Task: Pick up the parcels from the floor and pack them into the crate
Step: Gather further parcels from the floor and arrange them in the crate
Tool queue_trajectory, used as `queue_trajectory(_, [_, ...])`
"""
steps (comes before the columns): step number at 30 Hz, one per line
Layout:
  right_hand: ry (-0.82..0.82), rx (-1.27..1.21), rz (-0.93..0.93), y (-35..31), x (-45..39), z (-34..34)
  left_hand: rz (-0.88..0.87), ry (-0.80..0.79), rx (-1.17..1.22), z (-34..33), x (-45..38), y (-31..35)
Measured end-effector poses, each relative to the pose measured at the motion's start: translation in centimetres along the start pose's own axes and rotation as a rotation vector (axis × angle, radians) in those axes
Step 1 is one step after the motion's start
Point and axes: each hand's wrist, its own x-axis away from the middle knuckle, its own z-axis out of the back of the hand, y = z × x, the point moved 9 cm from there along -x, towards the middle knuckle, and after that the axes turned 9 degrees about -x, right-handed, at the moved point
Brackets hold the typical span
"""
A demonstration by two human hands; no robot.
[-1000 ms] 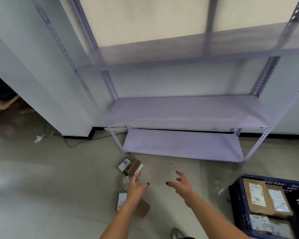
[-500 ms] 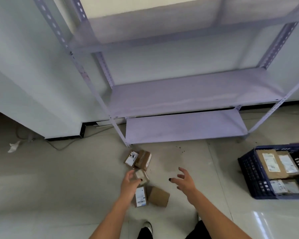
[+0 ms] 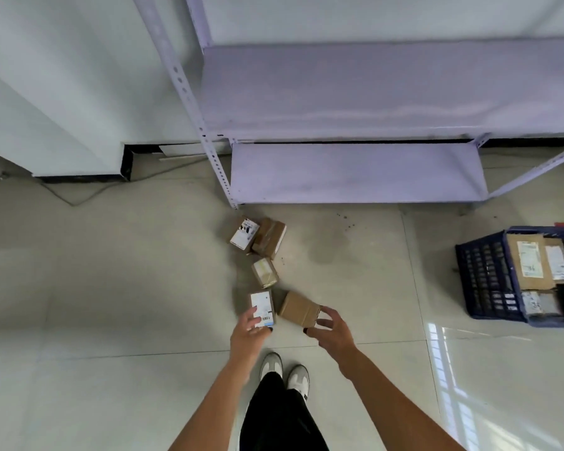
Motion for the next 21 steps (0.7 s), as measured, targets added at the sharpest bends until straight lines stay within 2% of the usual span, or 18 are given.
queue_trajectory(6, [-0.069, 0.196, -0.047, 6.4, -13.0, -6.0, 0.037, 0.005, -0.098, -2.1, -13.0, -7.7])
queue_trajectory(10, [-0.086, 0.215, -0.034, 12.1, -24.6, -10.2, 0.054, 0.014, -0.165, -3.5, -23.6, -14.9])
queue_trajectory(16, [-0.092, 0.302, 0.014, 18.0, -39.5, -15.5, 0.14, 0.056, -0.04, -4.3, -36.9, -23.6])
queue_trajectory(21, [-0.044, 0.426, 0.006, 20.0, -45.0, -17.5, 0.103, -0.05, 0.007, -7.0, -41.8, -25.8])
